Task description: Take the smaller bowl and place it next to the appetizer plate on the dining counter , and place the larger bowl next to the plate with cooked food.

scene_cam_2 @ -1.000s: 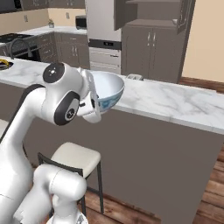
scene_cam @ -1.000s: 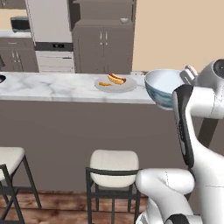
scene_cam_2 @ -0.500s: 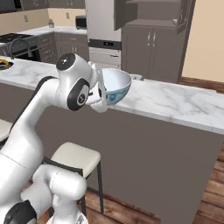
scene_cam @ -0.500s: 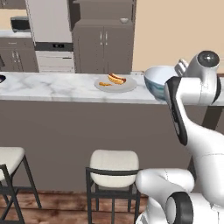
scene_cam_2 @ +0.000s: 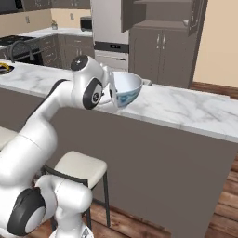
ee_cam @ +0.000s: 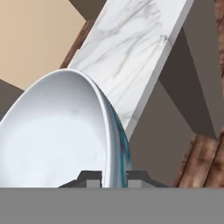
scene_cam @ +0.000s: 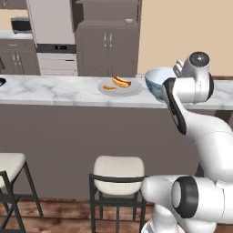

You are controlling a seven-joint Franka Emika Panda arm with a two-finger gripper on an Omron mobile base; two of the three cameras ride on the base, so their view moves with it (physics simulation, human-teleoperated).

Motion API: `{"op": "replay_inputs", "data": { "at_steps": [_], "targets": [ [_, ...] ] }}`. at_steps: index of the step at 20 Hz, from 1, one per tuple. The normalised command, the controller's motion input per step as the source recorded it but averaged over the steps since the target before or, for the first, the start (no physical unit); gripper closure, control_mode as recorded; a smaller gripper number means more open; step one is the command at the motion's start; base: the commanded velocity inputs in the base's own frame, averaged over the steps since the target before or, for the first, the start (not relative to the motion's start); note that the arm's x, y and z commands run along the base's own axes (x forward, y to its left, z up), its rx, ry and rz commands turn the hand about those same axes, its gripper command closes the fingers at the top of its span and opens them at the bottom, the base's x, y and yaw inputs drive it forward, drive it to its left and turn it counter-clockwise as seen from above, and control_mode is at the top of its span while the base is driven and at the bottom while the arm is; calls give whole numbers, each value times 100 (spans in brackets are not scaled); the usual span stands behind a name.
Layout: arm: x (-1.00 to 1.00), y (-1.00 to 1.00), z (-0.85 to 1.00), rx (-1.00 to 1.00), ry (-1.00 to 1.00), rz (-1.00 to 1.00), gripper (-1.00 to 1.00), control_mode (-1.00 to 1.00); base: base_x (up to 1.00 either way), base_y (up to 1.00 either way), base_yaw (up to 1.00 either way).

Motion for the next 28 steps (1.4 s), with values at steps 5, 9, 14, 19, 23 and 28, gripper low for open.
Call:
{"op": "replay_inputs", "data": {
  "at_steps": [5, 9, 14, 19, 23, 28],
  "targets": [
    [57, 0, -13, 0, 0, -3, 100, -100, 0, 0, 0],
    [57, 0, -9, 0, 0, -2, 100, -100, 0, 0, 0],
    [57, -6, -11, 0, 0, -1, 100, -100, 0, 0, 0],
    [54, -13, -10, 0, 0, 0, 100, -100, 0, 0, 0],
    [49, -20, -17, 0, 0, -1, 100, -100, 0, 0, 0],
    [44, -21, -18, 0, 0, -1, 100, -100, 0, 0, 0]
  ]
}}
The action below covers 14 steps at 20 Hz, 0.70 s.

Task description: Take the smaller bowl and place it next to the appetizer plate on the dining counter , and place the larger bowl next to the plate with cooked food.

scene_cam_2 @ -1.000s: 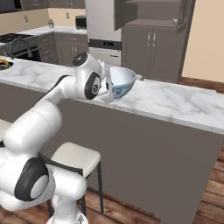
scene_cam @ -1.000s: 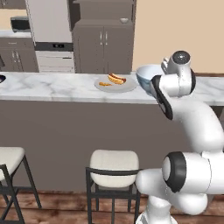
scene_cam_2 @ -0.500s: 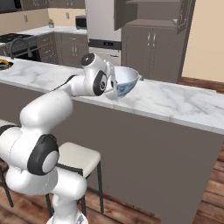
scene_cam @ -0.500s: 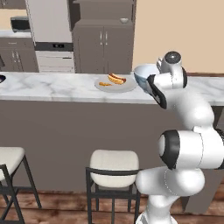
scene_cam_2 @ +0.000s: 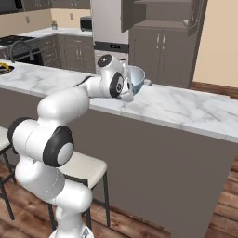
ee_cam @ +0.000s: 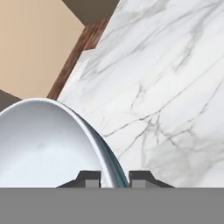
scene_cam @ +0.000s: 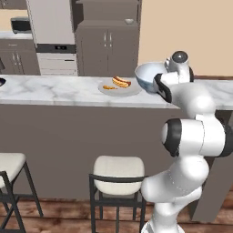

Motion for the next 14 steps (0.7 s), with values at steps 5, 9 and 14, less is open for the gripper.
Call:
{"op": "replay_inputs", "data": {
  "at_steps": [5, 9, 14],
  "targets": [
    [46, -11, -9, 0, 0, -2, -100, -100, 0, 0, 0],
    [14, 0, 4, 0, 3, -1, -100, -100, 0, 0, 0],
    [0, -6, 23, 0, 7, -1, -100, -100, 0, 0, 0]
  ]
}}
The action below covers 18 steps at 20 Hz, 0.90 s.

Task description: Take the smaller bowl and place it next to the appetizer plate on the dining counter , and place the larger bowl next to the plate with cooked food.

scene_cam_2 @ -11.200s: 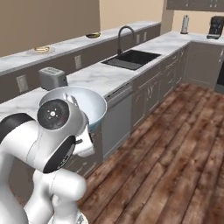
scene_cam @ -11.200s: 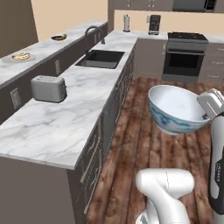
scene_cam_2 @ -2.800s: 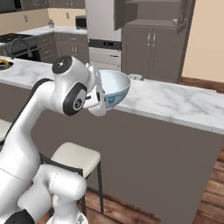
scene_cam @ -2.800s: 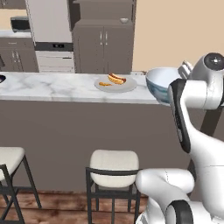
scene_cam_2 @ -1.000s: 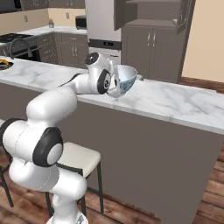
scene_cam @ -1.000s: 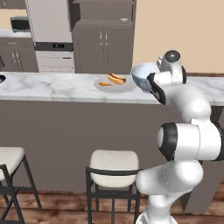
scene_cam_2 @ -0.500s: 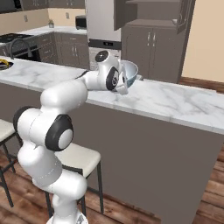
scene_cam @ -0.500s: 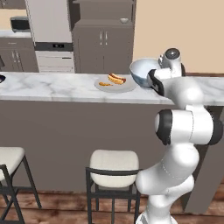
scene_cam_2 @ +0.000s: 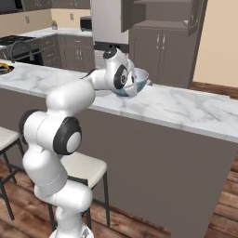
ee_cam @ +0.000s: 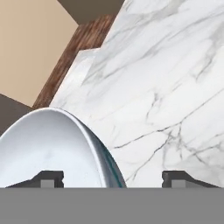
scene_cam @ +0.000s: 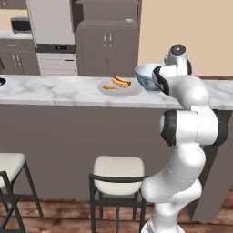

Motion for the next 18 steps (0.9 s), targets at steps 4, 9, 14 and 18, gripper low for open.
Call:
{"op": "replay_inputs", "data": {
  "at_steps": [4, 9, 14, 18],
  "targets": [
    [-14, -19, 40, 0, 4, -3, -100, -100, 0, 0, 0],
    [-59, -12, 45, 0, 0, 2, -100, -100, 0, 0, 0],
    [-100, 8, -3, -2, 0, 18, -100, -100, 0, 0, 0],
    [-100, 27, -18, -4, 0, 24, -100, -100, 0, 0, 0]
  ]
}}
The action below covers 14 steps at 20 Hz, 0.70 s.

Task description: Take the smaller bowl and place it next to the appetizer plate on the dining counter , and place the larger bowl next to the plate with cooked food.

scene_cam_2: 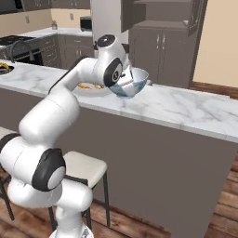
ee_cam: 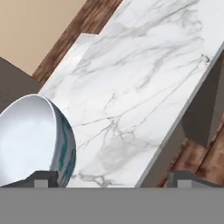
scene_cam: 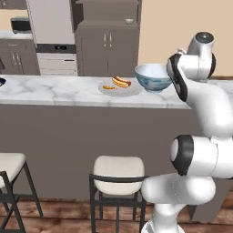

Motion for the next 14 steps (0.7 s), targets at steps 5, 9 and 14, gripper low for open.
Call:
{"op": "replay_inputs", "data": {
  "at_steps": [5, 9, 14],
  "targets": [
    [-100, 24, 0, -12, -2, 38, -100, -100, 0, 0, 0],
    [-100, 21, 30, -25, 0, 49, -100, -100, 0, 0, 0],
    [-100, 10, 50, -37, 0, 53, -100, -100, 0, 0, 0]
  ]
}}
